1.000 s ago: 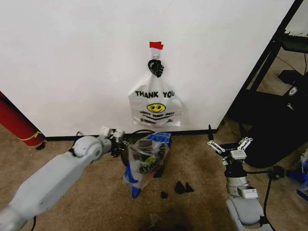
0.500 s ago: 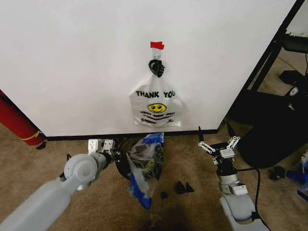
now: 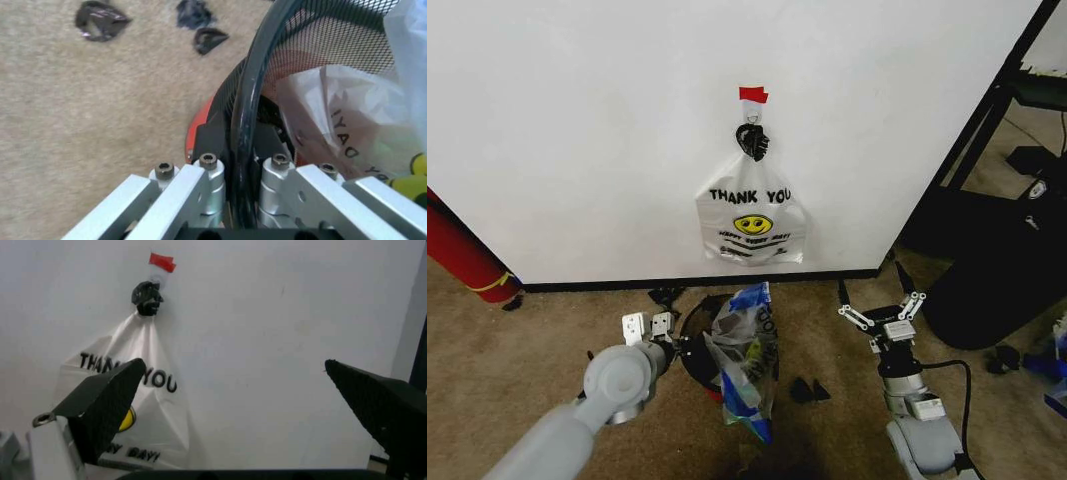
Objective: Pick up the garbage bag from the wall and place it over the trash bin.
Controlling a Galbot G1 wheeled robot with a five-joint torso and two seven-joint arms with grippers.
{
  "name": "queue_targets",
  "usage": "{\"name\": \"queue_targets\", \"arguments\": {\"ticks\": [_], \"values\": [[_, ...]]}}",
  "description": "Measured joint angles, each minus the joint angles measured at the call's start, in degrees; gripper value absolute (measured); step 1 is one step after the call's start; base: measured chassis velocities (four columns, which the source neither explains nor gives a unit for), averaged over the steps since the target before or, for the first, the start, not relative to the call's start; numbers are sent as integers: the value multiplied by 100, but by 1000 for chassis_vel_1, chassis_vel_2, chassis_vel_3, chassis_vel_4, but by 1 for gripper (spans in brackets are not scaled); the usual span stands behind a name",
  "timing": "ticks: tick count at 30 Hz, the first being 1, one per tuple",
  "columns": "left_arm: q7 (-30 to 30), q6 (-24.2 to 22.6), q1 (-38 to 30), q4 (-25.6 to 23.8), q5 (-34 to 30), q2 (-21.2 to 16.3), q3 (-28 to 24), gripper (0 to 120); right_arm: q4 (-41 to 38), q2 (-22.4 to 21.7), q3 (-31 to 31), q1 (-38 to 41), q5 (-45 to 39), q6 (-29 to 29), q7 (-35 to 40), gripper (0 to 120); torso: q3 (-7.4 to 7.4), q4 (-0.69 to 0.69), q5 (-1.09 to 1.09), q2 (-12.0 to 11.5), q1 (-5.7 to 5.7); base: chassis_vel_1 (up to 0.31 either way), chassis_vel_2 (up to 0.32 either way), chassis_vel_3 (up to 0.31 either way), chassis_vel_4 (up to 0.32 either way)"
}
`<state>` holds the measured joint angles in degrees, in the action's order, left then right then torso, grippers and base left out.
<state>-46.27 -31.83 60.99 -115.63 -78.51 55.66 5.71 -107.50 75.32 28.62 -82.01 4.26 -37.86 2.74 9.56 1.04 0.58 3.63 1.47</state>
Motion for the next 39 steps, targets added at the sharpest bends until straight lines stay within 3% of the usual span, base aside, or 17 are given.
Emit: {"name": "queue_targets", "arguments": {"ticks": [7, 16, 27, 29, 36, 39], "values": [[-23, 34, -12, 149, 305, 370, -171, 3, 45, 77, -33, 38, 96, 11, -38, 100, 0, 0, 0, 0, 0, 0, 0, 0, 0], [165, 50, -22, 232, 612, 426, -247, 3, 154, 182, -69, 82, 191, 28, -84, 100, 0, 0, 0, 0, 0, 0, 0, 0, 0], [633, 365, 155, -39, 1346, 204, -134, 44, 189, 191, -69, 72, 220, -4, -88, 100, 0, 0, 1, 0, 0, 0, 0, 0, 0], [676, 411, 180, -96, 1464, 163, -104, 47, 187, 193, -69, 68, 220, -9, -88, 100, 0, 0, 1, 0, 0, 0, 0, 0, 0], [1450, 966, 360, -582, 2969, -260, 218, 77, 167, 199, -77, 47, 223, -56, -98, 100, 0, 0, 1, 0, 0, 0, 0, 0, 0], [1819, 1103, 313, -693, 3272, -445, 248, 85, 210, 201, -91, 60, 226, -74, -102, 100, 0, 0, 1, 0, 0, 0, 0, 0, 0]]}}
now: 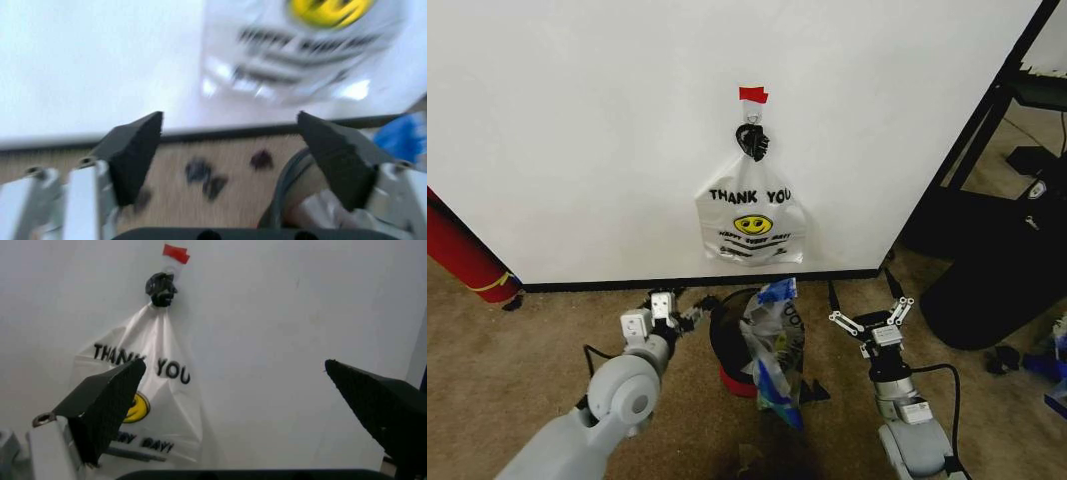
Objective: Pick up the garbage bag from the wall and place it over the trash bin.
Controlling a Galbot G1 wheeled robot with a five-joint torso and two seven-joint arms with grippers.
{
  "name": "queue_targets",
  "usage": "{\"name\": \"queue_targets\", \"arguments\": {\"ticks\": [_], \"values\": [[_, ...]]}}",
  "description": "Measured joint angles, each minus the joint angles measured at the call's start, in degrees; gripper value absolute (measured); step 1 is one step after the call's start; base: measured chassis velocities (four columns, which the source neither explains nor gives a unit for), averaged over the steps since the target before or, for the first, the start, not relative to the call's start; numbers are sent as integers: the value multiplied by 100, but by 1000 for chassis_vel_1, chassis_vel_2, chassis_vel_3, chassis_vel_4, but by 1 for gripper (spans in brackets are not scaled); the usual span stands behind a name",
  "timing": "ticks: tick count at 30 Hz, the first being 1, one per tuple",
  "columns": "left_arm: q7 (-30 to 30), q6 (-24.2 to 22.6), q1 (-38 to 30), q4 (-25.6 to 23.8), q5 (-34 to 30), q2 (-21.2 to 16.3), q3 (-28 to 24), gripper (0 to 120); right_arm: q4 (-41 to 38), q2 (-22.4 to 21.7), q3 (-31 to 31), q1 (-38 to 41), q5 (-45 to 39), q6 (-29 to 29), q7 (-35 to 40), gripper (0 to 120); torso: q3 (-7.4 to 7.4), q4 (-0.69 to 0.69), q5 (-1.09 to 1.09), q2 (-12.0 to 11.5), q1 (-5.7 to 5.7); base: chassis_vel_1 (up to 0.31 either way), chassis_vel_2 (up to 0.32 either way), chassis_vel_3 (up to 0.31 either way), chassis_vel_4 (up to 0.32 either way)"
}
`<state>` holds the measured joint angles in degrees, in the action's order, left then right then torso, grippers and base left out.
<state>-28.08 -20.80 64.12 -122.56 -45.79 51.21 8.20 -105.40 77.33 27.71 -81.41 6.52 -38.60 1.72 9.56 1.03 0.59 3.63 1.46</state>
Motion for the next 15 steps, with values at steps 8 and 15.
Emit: {"name": "queue_targets", "arguments": {"ticks": [8, 15], "values": [[1831, 223, -858, -59, 520, -612, -667, 100, 490, 22, 1, 179, 143, 30, 53, 100, 0, 0, -1, 0, 0, 0, 0, 0, 0], [1825, -809, -2069, 323, 448, -714, -1649, 100, 716, -77, 151, 358, 435, 280, 346, 100, 1, 0, 0, 0, 0, 0, 0, 0, 0]]}}
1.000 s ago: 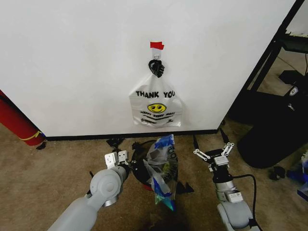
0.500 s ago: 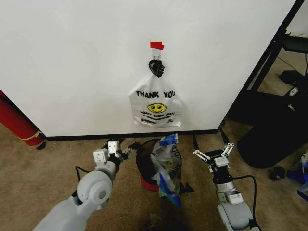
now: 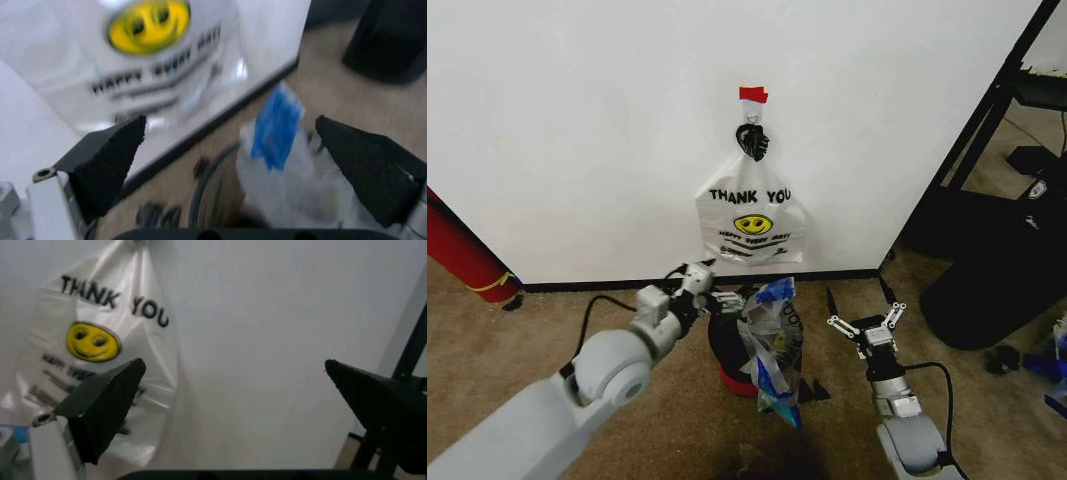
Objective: Pick up the garbage bag from the wall and place it over the trash bin.
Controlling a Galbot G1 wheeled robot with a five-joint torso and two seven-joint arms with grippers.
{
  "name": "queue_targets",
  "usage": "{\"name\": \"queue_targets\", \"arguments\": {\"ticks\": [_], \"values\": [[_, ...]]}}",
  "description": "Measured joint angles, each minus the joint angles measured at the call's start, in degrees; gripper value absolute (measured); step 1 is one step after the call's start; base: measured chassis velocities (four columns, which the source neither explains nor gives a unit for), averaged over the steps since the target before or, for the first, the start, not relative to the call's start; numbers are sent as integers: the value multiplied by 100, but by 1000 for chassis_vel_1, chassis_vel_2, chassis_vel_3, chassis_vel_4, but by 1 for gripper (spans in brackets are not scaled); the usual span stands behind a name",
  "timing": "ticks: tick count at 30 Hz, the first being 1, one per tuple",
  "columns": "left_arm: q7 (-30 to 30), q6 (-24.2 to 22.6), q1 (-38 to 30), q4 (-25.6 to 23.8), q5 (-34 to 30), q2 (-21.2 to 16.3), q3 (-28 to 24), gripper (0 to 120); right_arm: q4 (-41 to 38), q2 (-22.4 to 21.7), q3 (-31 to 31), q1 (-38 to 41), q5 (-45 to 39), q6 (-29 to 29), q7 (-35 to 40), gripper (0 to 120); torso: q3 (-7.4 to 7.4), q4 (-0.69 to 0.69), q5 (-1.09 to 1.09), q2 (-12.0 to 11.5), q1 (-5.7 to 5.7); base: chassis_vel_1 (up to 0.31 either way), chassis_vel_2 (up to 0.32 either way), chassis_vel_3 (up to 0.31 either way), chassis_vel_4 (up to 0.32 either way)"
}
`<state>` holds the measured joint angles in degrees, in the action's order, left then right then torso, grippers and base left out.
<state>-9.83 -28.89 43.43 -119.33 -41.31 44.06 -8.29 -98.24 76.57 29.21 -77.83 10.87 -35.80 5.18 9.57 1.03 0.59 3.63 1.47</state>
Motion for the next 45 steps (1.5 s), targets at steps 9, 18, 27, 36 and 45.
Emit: {"name": "queue_targets", "arguments": {"ticks": [9, 18, 27, 36, 45], "values": [[-1319, -1323, -1289, 173, -1193, 358, -1432, 98, 33, 71, 6, 46, 31, 57, 81, 100, 0, 1, -1, 0, 0, 0, 0, 0, 0], [-1563, -1387, -1455, 481, -1252, 536, -1870, 79, 126, 139, -14, 25, 44, -52, 26, 100, -1, 0, -1, 0, 0, 0, 0, 0, 0], [-1680, -1361, -1393, 601, -1310, 498, -1896, 46, 175, 197, -78, 61, 63, -109, -72, 100, -1, 0, 0, 0, 0, 0, 0, 0, 0], [-1737, -1344, -1452, 524, -1695, 454, -1919, 16, 190, 226, -109, 82, 113, -136, -116, 100, -1, 0, 0, 0, 0, 0, 0, 0, 0], [-1899, -1335, -1779, 683, -1881, 537, -2228, 8, 165, 287, -111, -22, 156, -227, -171, 100, -1, 1, -1, 0, 0, 0, 0, 0, 0]]}}
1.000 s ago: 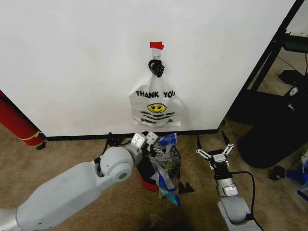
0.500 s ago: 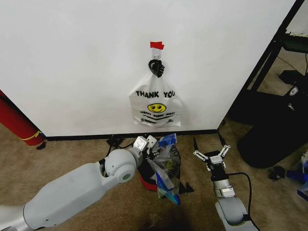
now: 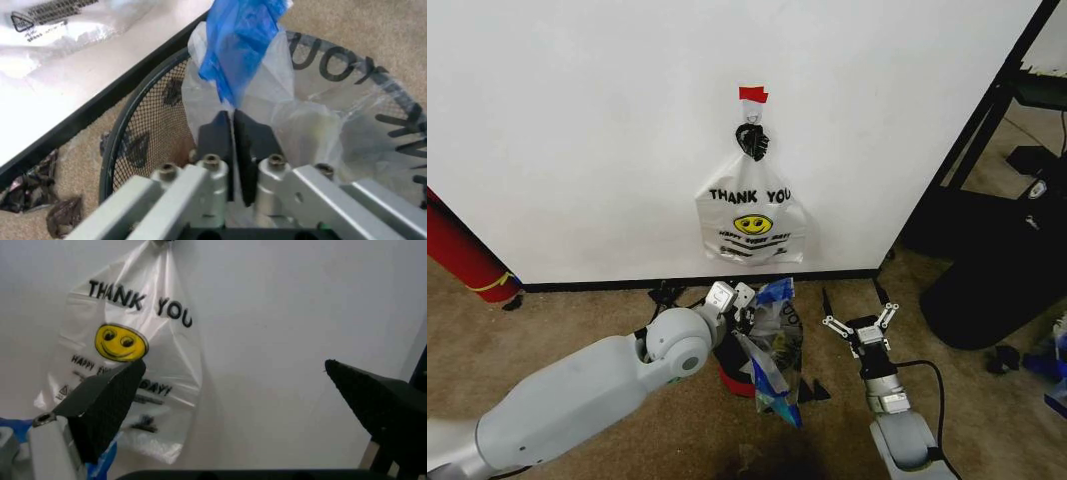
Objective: Pick up the garbage bag from the wall and place it over the trash bin.
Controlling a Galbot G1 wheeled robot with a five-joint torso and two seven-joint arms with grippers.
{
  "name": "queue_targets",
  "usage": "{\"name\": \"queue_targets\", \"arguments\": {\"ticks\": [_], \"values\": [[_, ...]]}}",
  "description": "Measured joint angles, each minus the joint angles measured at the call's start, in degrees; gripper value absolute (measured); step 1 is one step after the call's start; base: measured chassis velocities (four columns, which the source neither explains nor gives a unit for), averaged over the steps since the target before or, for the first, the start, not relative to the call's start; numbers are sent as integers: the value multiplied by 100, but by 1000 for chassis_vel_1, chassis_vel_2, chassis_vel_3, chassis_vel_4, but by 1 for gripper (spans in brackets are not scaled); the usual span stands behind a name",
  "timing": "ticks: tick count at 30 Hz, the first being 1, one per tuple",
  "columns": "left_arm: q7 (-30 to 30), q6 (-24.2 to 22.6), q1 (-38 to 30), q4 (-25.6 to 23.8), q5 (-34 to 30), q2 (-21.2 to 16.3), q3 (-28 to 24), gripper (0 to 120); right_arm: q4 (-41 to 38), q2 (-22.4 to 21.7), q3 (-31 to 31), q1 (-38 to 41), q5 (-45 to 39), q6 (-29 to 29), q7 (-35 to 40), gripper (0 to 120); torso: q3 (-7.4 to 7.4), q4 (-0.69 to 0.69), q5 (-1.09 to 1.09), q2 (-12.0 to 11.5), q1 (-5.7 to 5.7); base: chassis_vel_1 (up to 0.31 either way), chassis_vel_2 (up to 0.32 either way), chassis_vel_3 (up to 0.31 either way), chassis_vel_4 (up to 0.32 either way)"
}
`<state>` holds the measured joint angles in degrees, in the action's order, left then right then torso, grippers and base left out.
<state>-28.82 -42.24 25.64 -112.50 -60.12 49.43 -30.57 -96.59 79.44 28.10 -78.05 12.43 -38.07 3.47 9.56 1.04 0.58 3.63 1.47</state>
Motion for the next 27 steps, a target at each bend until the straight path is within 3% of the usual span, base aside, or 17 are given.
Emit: {"name": "queue_targets", "arguments": {"ticks": [3, 4, 6, 10, 15, 27], "values": [[-13, 1, -86, 43, 0, 11, -82, 16, -20, -2, 16, -36, 1, -20, -5, 100, 0, 0, 0, 0, 0, 0, 0, 0, 0], [-23, 3, -237, 96, -15, 5, -217, 26, -43, -12, 54, -75, -1, -42, -6, 100, 0, 0, 0, 0, 0, 0, 0, 0, 0], [-25, 5, -308, 113, -32, -2, -280, 29, -46, -13, 68, -94, -3, -53, -6, 100, 0, 0, 0, 0, 0, 0, 0, 0, 0], [-32, 7, -466, 185, -83, 22, -434, 47, -40, 18, 87, -119, -5, -85, -6, 100, 0, 0, 0, 0, 0, 0, 0, 0, 0], [-42, 8, -507, 310, -78, 98, -568, 60, -34, 62, 93, -115, -6, -89, -7, 100, 0, 0, 0, 1, 0, 0, 0, 0, 0], [-93, 10, -365, 346, -61, 95, -501, 19, 125, 57, 62, -102, -42, -116, -3, 100, 0, -1, 0, 1, 0, 0, 0, 0, 0]]}}
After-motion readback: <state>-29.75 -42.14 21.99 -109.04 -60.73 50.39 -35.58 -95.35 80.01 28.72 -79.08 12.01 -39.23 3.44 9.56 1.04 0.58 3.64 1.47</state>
